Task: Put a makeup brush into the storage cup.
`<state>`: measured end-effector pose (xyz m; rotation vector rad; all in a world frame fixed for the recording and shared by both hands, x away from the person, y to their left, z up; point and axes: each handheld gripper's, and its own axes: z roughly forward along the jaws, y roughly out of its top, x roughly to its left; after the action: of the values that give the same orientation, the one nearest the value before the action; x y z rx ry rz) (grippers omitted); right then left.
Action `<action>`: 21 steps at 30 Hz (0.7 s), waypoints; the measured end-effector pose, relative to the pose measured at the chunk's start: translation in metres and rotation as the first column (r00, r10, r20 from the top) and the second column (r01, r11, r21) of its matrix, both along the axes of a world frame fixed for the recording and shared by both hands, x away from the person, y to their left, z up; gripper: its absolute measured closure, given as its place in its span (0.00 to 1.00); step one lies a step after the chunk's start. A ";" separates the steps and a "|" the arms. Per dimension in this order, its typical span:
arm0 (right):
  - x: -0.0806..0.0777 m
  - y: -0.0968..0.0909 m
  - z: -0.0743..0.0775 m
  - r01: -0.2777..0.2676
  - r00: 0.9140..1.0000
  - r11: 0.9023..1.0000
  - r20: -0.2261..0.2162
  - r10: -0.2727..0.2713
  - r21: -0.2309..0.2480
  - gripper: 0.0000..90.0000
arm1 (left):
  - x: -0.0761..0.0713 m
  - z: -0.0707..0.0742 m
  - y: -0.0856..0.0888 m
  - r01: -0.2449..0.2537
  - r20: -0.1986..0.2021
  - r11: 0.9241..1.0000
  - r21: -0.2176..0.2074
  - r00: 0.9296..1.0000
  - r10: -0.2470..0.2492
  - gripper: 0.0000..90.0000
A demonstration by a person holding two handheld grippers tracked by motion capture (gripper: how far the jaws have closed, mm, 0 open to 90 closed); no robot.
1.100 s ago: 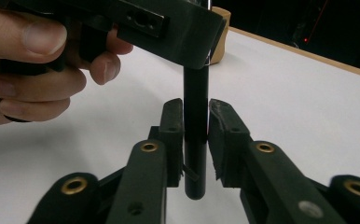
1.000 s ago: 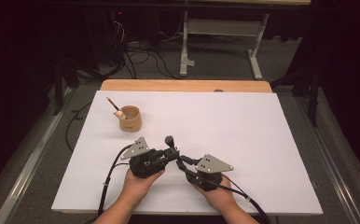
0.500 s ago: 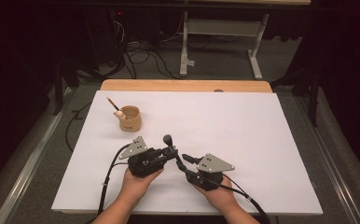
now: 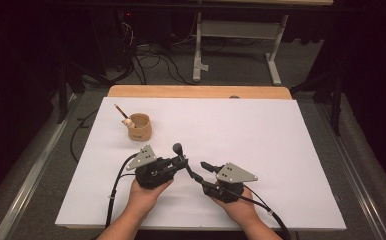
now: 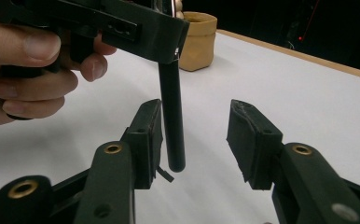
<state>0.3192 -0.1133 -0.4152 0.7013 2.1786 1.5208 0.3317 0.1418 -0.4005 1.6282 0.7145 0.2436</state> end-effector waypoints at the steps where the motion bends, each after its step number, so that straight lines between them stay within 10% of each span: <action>1: 0.000 0.000 0.000 -0.002 1.000 1.000 0.001 0.002 0.006 0.61 | 0.000 0.000 0.000 -0.002 0.001 1.000 0.002 1.000 0.002 0.85; 21: 0.009 -0.018 0.003 0.061 0.998 0.998 -0.019 -0.061 0.022 0.35 | 0.002 0.005 0.010 -0.037 0.009 0.998 0.044 0.999 0.037 0.85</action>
<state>0.3282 -0.1313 -0.4124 0.7848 2.1359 1.5165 0.3337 0.1519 -0.3954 1.6559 0.7379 0.2942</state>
